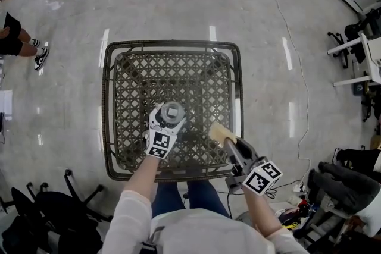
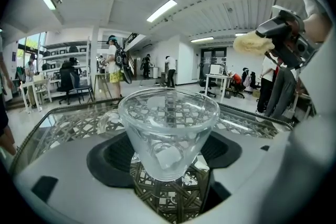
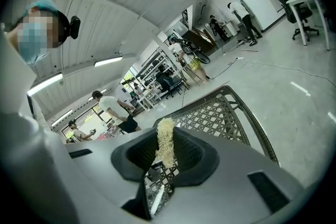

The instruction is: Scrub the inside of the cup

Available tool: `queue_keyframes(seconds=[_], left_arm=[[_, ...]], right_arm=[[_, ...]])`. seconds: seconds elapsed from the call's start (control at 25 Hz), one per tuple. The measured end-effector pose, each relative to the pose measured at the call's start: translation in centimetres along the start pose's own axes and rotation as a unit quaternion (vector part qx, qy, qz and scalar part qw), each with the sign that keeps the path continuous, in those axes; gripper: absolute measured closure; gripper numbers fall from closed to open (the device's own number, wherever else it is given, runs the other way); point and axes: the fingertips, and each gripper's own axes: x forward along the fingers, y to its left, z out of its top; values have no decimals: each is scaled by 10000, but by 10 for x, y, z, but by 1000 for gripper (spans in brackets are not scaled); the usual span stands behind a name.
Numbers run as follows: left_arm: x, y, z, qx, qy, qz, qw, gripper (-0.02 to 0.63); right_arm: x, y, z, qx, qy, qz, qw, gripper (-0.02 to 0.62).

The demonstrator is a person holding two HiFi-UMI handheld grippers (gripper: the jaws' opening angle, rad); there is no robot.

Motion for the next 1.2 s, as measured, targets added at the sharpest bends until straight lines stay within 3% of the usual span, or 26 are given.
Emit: queue_keyframes(seconds=[0.88,1.2], left_arm=[[-62,-6,4,-324,59,106,9994,241],[-98,-4,27,-408,-29,65,9991,242]], right_arm=[[18,28,-3,-102,-101,200,9997,503],[28,37,7,-239,-135,163,9995,503]])
